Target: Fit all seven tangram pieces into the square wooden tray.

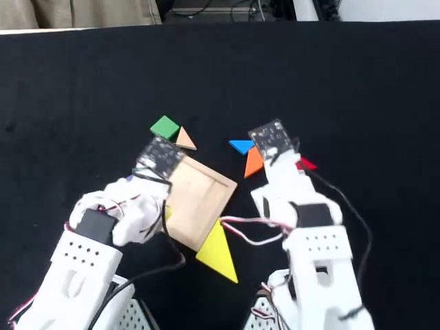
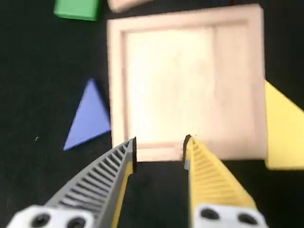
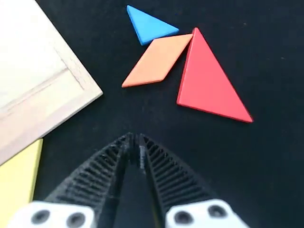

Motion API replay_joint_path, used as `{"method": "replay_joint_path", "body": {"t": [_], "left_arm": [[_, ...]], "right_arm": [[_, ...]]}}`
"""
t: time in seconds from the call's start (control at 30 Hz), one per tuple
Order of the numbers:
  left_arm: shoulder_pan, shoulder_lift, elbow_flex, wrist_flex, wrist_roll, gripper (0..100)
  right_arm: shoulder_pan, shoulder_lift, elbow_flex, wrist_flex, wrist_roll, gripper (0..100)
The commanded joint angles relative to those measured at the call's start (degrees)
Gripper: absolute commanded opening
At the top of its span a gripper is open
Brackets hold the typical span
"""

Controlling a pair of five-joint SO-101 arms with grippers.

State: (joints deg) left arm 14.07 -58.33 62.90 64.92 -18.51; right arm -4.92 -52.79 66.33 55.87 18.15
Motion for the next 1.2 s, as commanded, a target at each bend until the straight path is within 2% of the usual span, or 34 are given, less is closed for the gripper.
{"method": "replay_joint_path", "body": {"t": [0.0, 0.1, 0.23, 0.37, 0.43, 0.67, 0.8, 1.17], "left_arm": [[2.42, -0.53, -1.36, 1.14, -2.02, 19], [1.54, -0.97, 1.80, -2.02, 1.85, 19], [-5.58, -0.97, 10.15, -14.33, 10.46, 19], [-14.90, -0.97, 18.07, -26.55, 10.81, 19], [-17.98, -0.97, 19.38, -29.45, 11.25, 19], [-18.68, -0.97, 19.12, -30.07, 14.42, 19], [-16.92, -0.97, 19.38, -30.07, 14.42, 19], [-15.69, -0.70, 19.47, -29.98, 14.33, 19]], "right_arm": [[-2.37, 9.54, -10.33, 0.00, -0.18, 1.1], [-9.23, 20.79, -20.00, 3.25, -0.09, 1.1], [-18.11, 36.70, -32.40, 6.15, 2.46, 1.1], [-19.08, 48.75, -39.69, 5.80, 3.25, 1.1], [-19.16, 53.05, -41.54, 5.54, 3.34, 1.1], [-19.87, 61.05, -44.44, 5.45, 6.42, 1.1], [-17.05, 64.66, -46.20, 5.98, 6.51, 1.1], [-10.90, 72.22, -56.92, 6.86, 13.63, 1.1]]}}
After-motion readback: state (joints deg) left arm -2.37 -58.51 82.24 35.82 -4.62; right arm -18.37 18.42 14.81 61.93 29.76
